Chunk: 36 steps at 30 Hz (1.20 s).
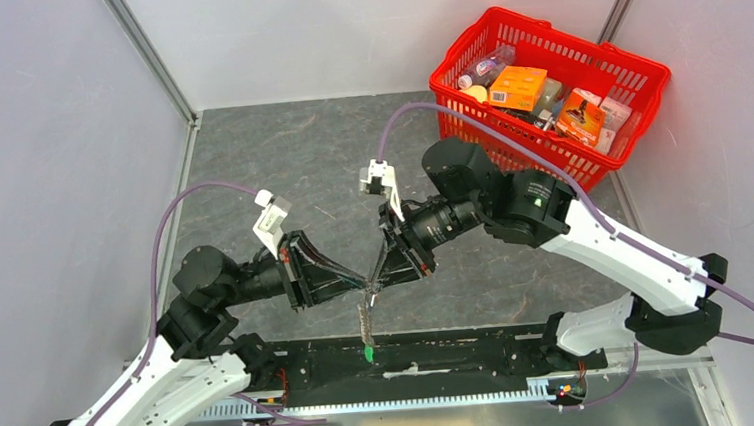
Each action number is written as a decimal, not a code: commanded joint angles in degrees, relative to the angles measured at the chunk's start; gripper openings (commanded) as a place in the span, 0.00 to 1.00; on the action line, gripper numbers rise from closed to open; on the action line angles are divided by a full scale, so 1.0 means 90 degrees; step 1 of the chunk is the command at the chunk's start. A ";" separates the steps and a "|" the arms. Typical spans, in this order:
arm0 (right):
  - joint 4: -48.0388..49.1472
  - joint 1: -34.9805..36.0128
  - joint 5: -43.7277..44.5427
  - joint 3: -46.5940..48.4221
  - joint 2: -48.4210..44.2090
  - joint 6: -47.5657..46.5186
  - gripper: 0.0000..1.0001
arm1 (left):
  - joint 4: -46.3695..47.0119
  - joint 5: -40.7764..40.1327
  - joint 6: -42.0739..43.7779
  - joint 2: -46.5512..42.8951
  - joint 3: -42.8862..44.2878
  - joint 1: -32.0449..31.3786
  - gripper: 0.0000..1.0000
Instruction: Put the keys on the keyring
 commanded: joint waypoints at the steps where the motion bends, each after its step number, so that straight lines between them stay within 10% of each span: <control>1: 0.0655 -0.0005 -0.0059 -0.0170 -0.0456 0.0299 0.29 | 0.0780 -0.0139 -0.0173 -0.0196 -0.0117 -0.0012 0.02; 6: 0.1519 -0.0006 0.0048 -0.0558 -0.0919 0.0904 0.49 | 0.1176 -0.0230 -0.0348 -0.0341 -0.0273 -0.0012 0.02; 17: 0.2309 0.0005 0.0166 -0.0986 -0.1126 0.1244 0.49 | 0.2430 -0.0315 -0.0849 -0.0391 -0.0601 -0.0012 0.02; 36: 0.2419 0.0036 0.0244 -0.0986 -0.0974 0.1374 0.20 | 0.2961 -0.0782 -0.0982 -0.0367 -0.0777 -0.0012 0.02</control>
